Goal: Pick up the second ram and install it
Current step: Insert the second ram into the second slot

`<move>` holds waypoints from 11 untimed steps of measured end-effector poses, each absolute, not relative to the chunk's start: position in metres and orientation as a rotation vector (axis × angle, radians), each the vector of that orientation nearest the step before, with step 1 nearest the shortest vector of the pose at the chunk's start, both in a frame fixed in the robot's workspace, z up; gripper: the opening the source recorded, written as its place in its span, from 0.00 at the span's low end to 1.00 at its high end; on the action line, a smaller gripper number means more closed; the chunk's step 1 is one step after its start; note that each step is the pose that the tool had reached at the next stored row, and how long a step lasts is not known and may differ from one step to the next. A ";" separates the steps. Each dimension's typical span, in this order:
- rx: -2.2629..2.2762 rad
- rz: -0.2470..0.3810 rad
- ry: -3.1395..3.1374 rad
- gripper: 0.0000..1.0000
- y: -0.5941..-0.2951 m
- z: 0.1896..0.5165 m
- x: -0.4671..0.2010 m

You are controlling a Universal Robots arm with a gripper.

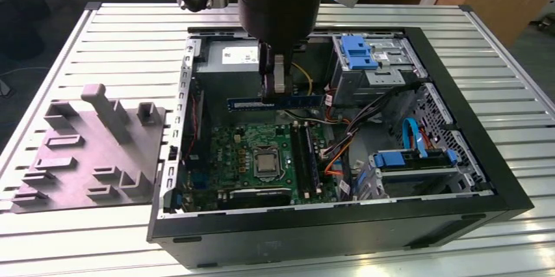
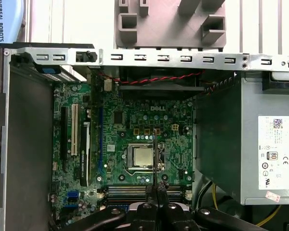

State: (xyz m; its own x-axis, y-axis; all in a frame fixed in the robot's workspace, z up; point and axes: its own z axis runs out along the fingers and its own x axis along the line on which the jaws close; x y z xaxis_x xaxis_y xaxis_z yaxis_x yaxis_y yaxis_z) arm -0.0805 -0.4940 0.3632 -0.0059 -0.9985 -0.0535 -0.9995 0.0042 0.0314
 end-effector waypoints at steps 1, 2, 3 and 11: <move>-2.204 0.094 2.215 0.11 -0.494 0.363 -0.081; -2.204 0.094 2.215 0.11 -0.494 0.363 -0.080; -2.204 0.094 2.215 0.11 -0.494 0.363 -0.081; -2.158 0.093 2.258 0.11 -0.494 0.363 -0.080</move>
